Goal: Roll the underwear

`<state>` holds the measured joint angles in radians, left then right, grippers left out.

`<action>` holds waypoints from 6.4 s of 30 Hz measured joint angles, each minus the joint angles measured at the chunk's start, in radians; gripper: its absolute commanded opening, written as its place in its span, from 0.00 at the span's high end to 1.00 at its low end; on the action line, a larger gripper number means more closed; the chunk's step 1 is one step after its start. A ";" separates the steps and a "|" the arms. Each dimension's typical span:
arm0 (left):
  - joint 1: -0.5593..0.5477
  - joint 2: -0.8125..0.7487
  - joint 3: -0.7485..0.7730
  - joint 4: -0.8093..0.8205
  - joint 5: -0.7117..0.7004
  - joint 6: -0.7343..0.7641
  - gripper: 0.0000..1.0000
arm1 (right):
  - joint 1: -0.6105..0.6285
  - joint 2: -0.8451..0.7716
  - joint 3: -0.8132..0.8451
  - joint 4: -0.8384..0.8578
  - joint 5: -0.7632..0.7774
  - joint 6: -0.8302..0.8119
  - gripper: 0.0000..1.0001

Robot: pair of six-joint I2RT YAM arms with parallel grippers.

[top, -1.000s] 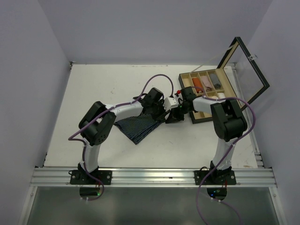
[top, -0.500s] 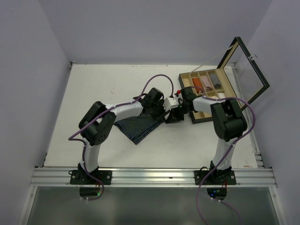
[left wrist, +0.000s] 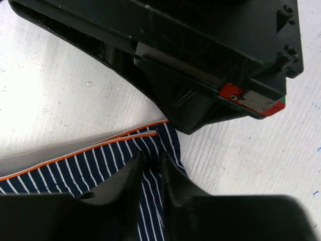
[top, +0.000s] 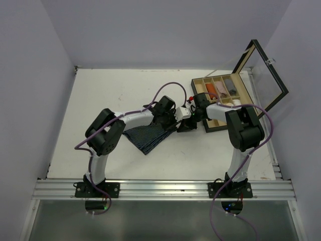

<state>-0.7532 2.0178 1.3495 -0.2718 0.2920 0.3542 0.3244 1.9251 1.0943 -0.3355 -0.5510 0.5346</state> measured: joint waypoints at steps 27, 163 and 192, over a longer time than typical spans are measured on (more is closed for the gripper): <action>-0.015 -0.023 0.002 -0.015 0.030 -0.005 1.00 | 0.000 0.000 0.000 0.000 -0.001 -0.002 1.00; 0.955 -0.196 -0.498 -0.018 0.785 -0.677 0.00 | 0.541 -0.021 0.145 -0.029 0.036 -1.833 0.63; 0.955 -0.193 -0.496 -0.021 0.787 -0.674 0.00 | 0.559 0.000 0.100 0.046 0.055 -1.947 0.68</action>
<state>0.2020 1.8244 0.8532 -0.2928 1.0790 -0.3202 0.8833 1.9251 1.1938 -0.2893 -0.4961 -1.4120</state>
